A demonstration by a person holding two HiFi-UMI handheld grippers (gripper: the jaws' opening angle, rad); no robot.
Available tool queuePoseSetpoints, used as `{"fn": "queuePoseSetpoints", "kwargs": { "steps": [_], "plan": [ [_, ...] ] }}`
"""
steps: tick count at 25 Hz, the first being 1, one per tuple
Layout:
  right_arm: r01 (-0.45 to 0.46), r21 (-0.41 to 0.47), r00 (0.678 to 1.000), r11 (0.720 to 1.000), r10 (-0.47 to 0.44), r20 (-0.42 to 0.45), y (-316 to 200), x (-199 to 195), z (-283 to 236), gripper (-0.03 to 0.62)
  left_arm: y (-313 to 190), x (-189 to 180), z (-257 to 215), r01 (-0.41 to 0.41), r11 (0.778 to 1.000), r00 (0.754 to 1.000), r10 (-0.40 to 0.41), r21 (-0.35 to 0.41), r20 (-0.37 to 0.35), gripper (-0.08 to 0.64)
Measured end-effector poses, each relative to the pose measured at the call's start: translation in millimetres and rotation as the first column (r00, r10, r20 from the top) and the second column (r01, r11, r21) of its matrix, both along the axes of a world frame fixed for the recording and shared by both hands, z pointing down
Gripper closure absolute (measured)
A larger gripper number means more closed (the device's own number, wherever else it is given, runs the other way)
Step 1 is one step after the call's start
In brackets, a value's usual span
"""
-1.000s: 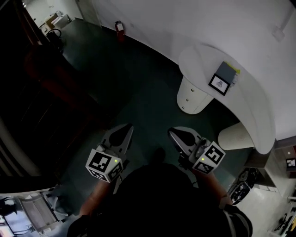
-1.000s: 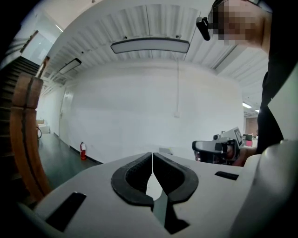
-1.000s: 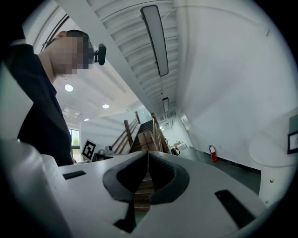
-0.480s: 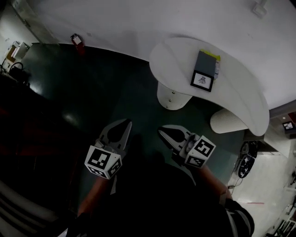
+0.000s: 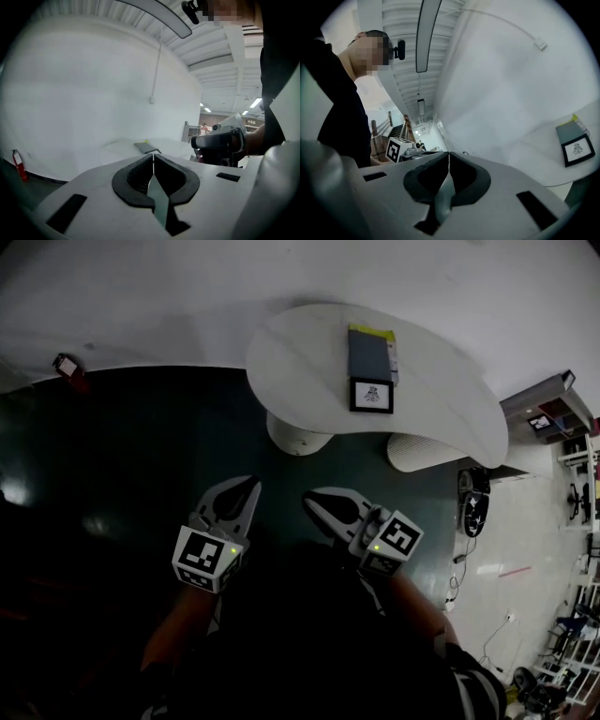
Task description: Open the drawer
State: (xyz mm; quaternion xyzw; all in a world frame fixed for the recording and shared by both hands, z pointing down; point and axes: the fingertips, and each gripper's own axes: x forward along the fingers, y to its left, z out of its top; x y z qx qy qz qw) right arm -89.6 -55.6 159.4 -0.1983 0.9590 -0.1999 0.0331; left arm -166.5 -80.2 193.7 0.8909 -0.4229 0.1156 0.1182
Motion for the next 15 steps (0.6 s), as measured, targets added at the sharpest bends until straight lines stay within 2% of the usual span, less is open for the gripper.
{"fn": "queuePoseSetpoints", "kwargs": {
  "steps": [8,11,15],
  "plan": [
    [-0.081,-0.019,0.997,0.997,0.081,0.006,-19.1,11.7,40.2,0.575,-27.5,30.2,43.1,-0.126,0.988,0.992,0.128,-0.09,0.014,0.541],
    [-0.091,-0.023,0.996,0.996,0.091,-0.005,-43.6,29.2,62.9,0.577,-50.8,48.0,53.1,-0.144,0.987,0.99,0.144,-0.072,-0.001,0.541],
    [-0.119,-0.029,0.993,0.993,0.118,-0.006,-64.7,54.4,92.5,0.575,-66.1,65.0,79.1,-0.164,0.983,0.986,0.166,-0.079,0.022,0.541]
  ]
}}
